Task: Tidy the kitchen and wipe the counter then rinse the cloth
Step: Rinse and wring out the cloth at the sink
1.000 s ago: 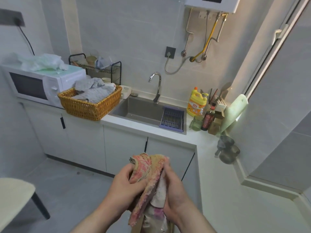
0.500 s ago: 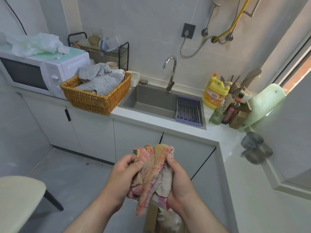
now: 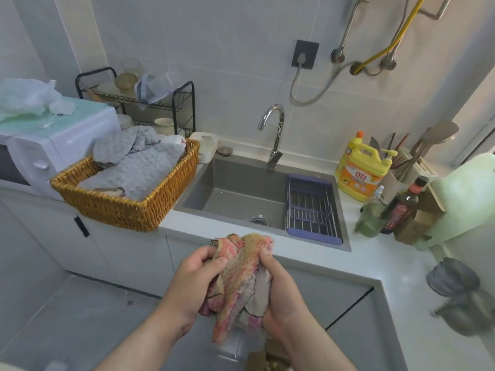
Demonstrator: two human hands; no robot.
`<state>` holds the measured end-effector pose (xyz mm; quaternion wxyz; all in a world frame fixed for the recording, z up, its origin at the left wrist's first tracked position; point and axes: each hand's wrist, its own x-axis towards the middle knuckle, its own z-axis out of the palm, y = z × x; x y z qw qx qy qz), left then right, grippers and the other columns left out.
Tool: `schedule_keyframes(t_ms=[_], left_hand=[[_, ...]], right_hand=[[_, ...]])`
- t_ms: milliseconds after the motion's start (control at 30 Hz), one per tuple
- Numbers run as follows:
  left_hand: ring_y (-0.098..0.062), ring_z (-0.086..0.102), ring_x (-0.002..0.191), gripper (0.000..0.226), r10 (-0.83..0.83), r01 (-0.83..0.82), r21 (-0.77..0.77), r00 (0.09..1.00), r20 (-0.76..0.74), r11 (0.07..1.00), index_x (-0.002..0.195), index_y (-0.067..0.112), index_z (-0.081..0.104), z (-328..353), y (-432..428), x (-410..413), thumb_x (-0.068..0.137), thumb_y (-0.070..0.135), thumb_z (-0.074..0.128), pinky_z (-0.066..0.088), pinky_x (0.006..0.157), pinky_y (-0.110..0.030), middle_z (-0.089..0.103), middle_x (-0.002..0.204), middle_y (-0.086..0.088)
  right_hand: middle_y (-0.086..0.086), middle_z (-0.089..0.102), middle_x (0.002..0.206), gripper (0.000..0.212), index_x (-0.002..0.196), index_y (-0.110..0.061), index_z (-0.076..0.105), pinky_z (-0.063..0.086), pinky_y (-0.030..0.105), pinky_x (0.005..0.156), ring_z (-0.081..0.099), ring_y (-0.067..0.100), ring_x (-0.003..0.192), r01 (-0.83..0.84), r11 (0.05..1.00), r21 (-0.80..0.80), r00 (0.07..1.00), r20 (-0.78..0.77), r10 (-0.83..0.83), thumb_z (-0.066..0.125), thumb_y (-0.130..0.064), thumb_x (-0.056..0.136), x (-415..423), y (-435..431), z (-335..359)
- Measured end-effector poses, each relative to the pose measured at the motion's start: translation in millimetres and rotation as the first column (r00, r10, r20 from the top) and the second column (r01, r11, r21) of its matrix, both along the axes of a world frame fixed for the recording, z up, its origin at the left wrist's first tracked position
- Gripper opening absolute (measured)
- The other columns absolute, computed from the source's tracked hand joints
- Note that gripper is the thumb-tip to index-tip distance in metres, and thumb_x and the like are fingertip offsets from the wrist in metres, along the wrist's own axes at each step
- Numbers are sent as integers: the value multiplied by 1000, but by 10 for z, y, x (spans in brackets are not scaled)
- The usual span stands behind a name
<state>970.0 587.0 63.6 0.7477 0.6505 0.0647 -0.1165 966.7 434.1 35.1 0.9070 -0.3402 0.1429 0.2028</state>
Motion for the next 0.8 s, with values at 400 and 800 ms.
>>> schedule_keyframes(t_ms=[400,800], left_hand=[[-29,55,61,13,-42,42,7,999,-28,999,81,17,66,107,-102,1309,80,29,66,42,52,-31,61,73,-18],[-38,67,62,16,-211,202,-60,945,-251,978,100,3,67,19,-22,2840,84,1,70,54,58,-39,70,78,-30]], right_hand=[[30,59,130,55,135,-3,52,40,66,104,58,46,119,53,996,-65,998,35,-51,57,-39,94,1283,-144,133],[34,62,120,30,123,-2,52,43,70,93,62,52,109,237,944,-229,970,-4,-245,48,-22,101,2517,139,234]])
